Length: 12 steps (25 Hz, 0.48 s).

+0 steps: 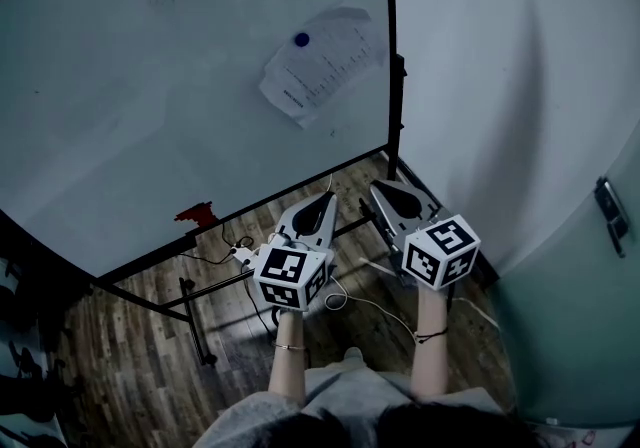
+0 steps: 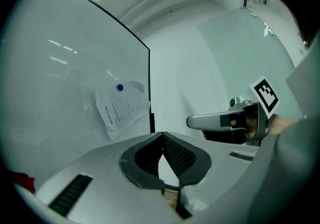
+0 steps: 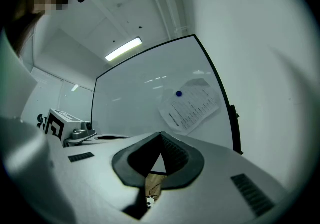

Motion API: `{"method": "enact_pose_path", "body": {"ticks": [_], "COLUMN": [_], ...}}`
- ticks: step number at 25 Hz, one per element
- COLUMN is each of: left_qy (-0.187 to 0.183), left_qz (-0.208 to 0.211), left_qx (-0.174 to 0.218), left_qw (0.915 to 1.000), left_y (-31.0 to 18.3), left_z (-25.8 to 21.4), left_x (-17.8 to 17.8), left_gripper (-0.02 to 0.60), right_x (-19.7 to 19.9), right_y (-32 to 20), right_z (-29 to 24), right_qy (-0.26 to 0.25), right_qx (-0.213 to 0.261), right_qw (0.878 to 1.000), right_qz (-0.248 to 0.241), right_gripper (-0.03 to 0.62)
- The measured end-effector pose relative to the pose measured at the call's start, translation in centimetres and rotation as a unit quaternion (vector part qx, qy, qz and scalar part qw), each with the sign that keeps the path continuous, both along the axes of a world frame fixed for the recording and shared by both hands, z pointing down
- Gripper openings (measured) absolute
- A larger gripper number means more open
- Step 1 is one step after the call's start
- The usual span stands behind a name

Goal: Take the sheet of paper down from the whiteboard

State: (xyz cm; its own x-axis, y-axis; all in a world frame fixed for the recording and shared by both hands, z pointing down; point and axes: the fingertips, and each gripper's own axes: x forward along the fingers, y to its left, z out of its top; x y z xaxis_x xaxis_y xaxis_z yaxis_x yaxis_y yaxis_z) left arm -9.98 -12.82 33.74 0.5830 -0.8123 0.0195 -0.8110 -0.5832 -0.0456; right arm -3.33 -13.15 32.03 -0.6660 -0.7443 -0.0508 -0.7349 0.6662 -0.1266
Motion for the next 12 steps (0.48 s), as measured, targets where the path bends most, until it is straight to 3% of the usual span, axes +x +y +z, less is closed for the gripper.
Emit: {"method": "enact_pose_path", "body": {"ticks": [5,12], "left_qy": [0.030,0.029], "left_qz": [0.004,0.012], "left_qx": [0.005,-0.009], "left_qw": [0.9995,0.9995], "left_y": [-3.4,-6.0], "left_z": [-0.5,0.6], "left_x": [-1.1,-1.2], "left_gripper": [0.006,0.006], "right_x": [-1.0,-0.8], "right_y": [-3.1,-5.7], "right_z": [0.1,1.2], "right_qy": [0.006,-0.008], "right_qx": [0.001,-0.002], "right_qw": [1.000,1.000], "right_qz": [-0.001,0.014], "right_gripper": [0.000,0.000]}}
